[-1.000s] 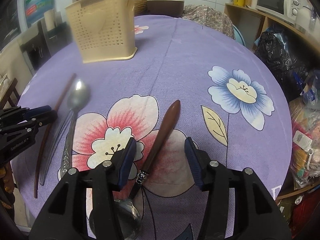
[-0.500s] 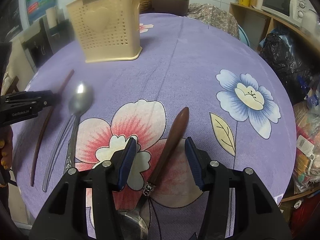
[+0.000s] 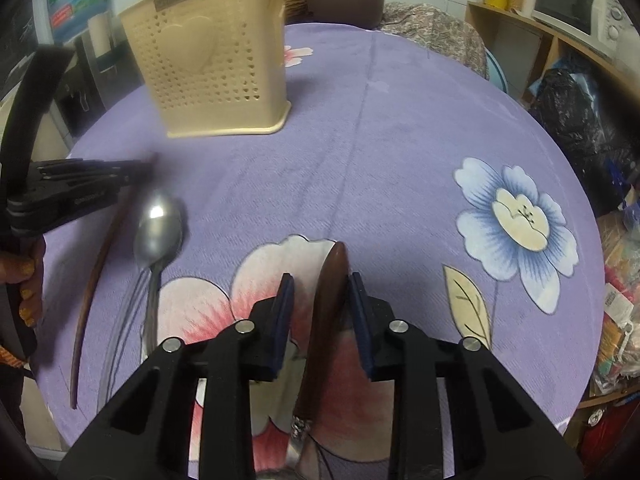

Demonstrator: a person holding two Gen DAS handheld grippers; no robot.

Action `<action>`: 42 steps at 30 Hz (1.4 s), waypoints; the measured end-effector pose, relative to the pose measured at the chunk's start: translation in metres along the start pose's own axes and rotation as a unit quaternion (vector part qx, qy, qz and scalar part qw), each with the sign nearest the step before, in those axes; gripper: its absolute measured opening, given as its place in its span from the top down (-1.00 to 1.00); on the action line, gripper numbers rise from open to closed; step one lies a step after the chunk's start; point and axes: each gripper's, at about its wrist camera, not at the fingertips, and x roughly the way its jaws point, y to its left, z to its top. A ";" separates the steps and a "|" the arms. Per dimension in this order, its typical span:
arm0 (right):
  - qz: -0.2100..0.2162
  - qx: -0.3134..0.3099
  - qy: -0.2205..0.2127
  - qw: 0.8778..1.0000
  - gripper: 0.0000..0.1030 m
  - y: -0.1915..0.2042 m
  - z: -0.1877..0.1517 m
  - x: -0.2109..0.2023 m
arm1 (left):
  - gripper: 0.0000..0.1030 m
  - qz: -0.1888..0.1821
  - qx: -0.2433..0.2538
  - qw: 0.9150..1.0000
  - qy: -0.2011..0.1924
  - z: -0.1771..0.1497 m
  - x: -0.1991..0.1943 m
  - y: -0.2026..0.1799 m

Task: Organize utensils
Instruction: 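Grasp a brown chopstick with the left tool while the right tool grasps the wooden-handled spoon, then lift the chopstick and spoon and lower both into the cream caddy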

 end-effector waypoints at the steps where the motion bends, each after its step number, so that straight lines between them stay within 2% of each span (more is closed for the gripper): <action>1: 0.006 -0.004 0.002 1.000 0.62 0.004 0.002 0.001 | 0.78 -0.002 0.002 1.000 0.000 0.000 0.000 -0.003; 5: 0.010 -0.028 0.003 1.000 0.68 0.016 0.008 0.005 | 0.79 -0.008 0.011 1.000 0.000 0.000 -0.001 -0.009; 15: 0.035 -0.027 0.005 0.999 0.68 0.012 0.014 0.005 | 0.83 -0.029 -0.005 1.000 -0.008 0.002 -0.005 -0.002; 19: 0.053 -0.023 -0.015 0.998 0.69 0.008 0.017 -0.012 | 0.83 -0.036 -0.017 0.998 -0.041 0.003 -0.030 0.004; 25: 0.084 -0.022 -0.061 0.994 0.68 0.002 0.020 -0.057 | 0.84 -0.050 -0.039 0.991 -0.116 0.004 -0.094 0.024; 32: 0.096 -0.022 -0.104 0.990 0.69 -0.005 0.022 -0.099 | 0.84 -0.033 -0.054 0.981 -0.185 -0.002 -0.153 0.046; 36: 0.088 -0.016 -0.122 0.988 0.69 -0.007 0.025 -0.108 | 0.84 -0.028 -0.069 0.978 -0.196 -0.003 -0.160 0.058; 42: 0.083 -0.024 -0.123 0.989 0.69 -0.004 0.031 -0.109 | 0.84 -0.031 -0.083 0.977 -0.196 -0.009 -0.164 0.069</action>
